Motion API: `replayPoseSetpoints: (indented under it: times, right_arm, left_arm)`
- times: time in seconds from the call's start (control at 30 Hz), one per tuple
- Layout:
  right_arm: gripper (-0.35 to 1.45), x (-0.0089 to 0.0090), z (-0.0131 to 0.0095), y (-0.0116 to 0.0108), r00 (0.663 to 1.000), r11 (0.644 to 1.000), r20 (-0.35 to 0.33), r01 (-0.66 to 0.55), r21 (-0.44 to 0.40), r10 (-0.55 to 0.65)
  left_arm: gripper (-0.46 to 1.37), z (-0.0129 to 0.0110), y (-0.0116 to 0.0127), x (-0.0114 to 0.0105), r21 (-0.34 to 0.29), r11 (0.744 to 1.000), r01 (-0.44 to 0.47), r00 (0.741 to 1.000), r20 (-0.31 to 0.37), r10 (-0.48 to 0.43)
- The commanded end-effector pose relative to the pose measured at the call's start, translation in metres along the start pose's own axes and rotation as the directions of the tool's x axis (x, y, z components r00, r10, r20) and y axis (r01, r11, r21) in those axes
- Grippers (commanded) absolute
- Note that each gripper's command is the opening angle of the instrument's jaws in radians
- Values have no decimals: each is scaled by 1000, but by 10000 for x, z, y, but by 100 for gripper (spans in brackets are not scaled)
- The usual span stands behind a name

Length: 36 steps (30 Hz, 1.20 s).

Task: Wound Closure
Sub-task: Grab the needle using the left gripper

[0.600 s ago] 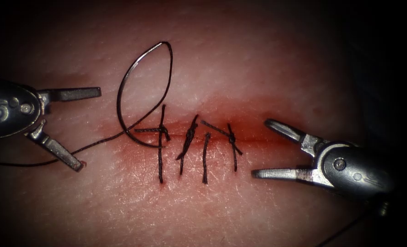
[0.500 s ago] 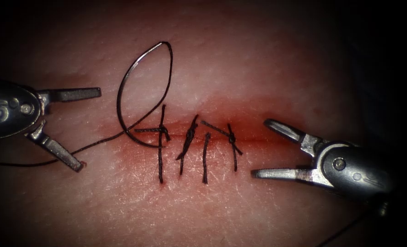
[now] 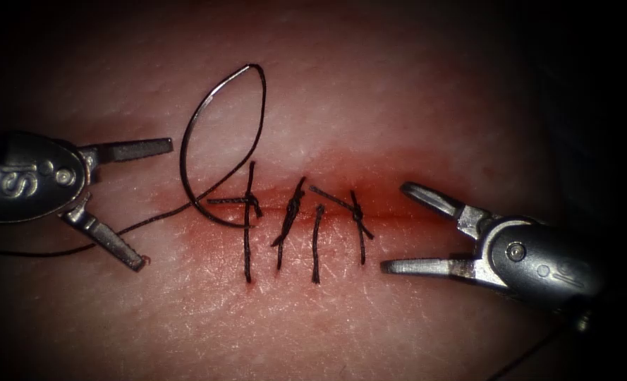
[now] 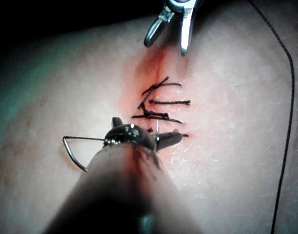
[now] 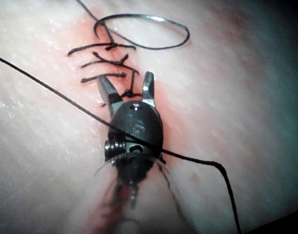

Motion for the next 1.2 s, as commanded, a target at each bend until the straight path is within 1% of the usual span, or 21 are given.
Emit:
replayPoseSetpoints:
  times: [0.03,0.13,0.17,0.3,0.4,0.5,0.67,0.77,0.87,1.1,1.13,1.17,1.2]
  right_arm:
    - [115,0,0,0,1000,1000,0,0,4,0]
    - [118,0,-1,-1,1000,1000,1,1,7,-1]
    - [118,0,-1,-1,1000,1000,1,1,7,-1]
    - [118,-1,-1,-4,1000,1000,2,4,10,-4]
    - [118,-1,-1,-5,1000,1000,4,5,12,-5]
    - [118,-1,-1,-5,1000,1000,4,5,12,-5]
    - [119,-1,-1,-5,1000,1000,6,6,14,-6]
    - [120,-2,-1,-5,1000,1000,5,6,14,-6]
    - [119,-2,-2,-6,1000,1000,5,7,14,-7]
    - [120,-3,-2,-7,1000,1000,5,8,14,-8]
    - [120,-3,-2,-7,1000,1000,4,8,14,-8]
    - [120,-3,-2,-7,1000,1000,4,8,14,-8]
    - [119,-3,-2,-7,1000,1000,4,8,14,-8]
  left_arm:
    - [84,4,0,-1,7,1000,-5,1000,15,5]
    - [84,18,0,-11,18,1000,-17,999,45,16]
    - [84,18,0,-11,18,1000,-17,999,45,16]
    - [84,35,0,-27,26,999,-27,997,77,25]
    - [77,46,0,-36,37,999,-31,995,92,27]
    - [66,55,-4,-45,48,998,-33,995,96,28]
    - [59,64,-9,-50,56,998,-33,995,99,27]
    - [54,68,-12,-53,51,998,-34,995,98,29]
    - [46,75,-13,-58,43,998,-44,993,110,39]
    - [40,86,-10,-69,44,998,-40,991,133,34]
    - [40,87,-10,-69,45,998,-40,990,134,33]
    - [46,88,-10,-70,48,998,-33,991,134,27]
    - [46,88,-11,-71,48,998,-33,991,134,26]
